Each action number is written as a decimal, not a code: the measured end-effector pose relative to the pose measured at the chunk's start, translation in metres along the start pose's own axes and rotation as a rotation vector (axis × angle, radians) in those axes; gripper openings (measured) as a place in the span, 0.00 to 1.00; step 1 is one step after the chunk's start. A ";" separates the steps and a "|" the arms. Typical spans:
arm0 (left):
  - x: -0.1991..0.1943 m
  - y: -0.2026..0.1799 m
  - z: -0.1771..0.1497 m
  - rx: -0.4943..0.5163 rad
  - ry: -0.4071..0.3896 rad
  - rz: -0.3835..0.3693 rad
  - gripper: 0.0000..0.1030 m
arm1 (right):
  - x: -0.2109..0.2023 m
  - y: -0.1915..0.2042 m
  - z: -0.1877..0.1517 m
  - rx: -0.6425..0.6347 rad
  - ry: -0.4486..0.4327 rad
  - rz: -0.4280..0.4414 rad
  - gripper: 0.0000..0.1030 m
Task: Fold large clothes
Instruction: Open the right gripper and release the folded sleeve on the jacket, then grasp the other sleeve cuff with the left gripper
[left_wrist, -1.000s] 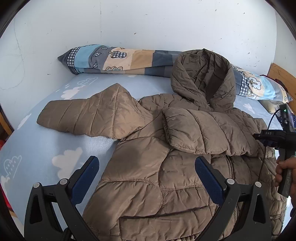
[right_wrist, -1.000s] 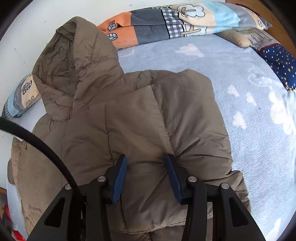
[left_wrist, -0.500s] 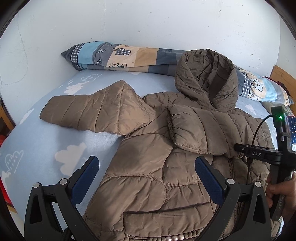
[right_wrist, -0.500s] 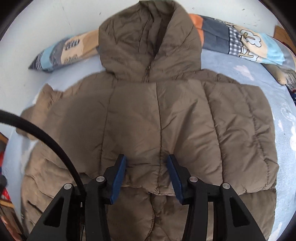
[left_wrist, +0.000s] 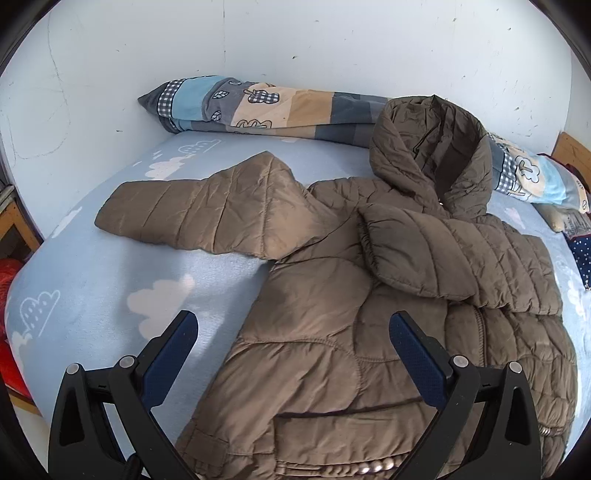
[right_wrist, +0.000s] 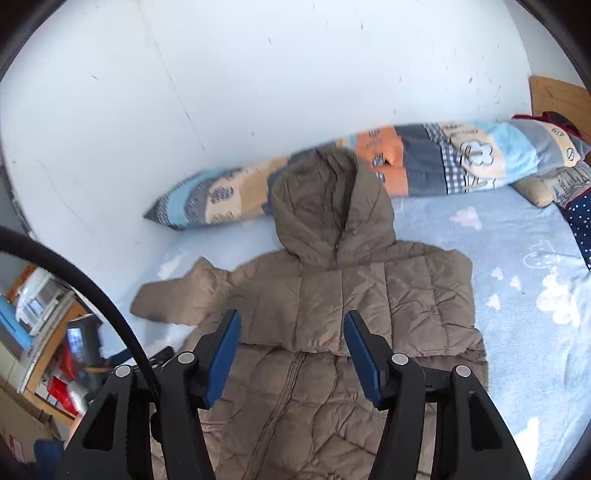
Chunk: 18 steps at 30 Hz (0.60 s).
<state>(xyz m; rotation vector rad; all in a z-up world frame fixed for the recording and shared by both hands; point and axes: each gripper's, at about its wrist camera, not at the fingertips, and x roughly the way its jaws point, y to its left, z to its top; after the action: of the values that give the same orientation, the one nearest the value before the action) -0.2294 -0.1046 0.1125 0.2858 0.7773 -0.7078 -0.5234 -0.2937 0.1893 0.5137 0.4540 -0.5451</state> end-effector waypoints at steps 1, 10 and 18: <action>0.001 0.003 -0.001 -0.004 0.003 0.007 1.00 | -0.009 -0.001 -0.004 0.003 -0.014 0.014 0.62; 0.004 0.052 0.004 -0.111 0.028 0.045 1.00 | 0.000 -0.032 -0.023 0.020 0.026 0.090 0.62; 0.026 0.168 0.055 -0.379 0.081 -0.016 1.00 | 0.007 -0.027 -0.014 -0.059 0.005 0.103 0.62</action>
<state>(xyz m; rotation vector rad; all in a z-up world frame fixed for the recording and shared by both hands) -0.0727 -0.0200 0.1288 -0.0358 0.9731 -0.5527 -0.5379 -0.3082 0.1657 0.4793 0.4445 -0.4301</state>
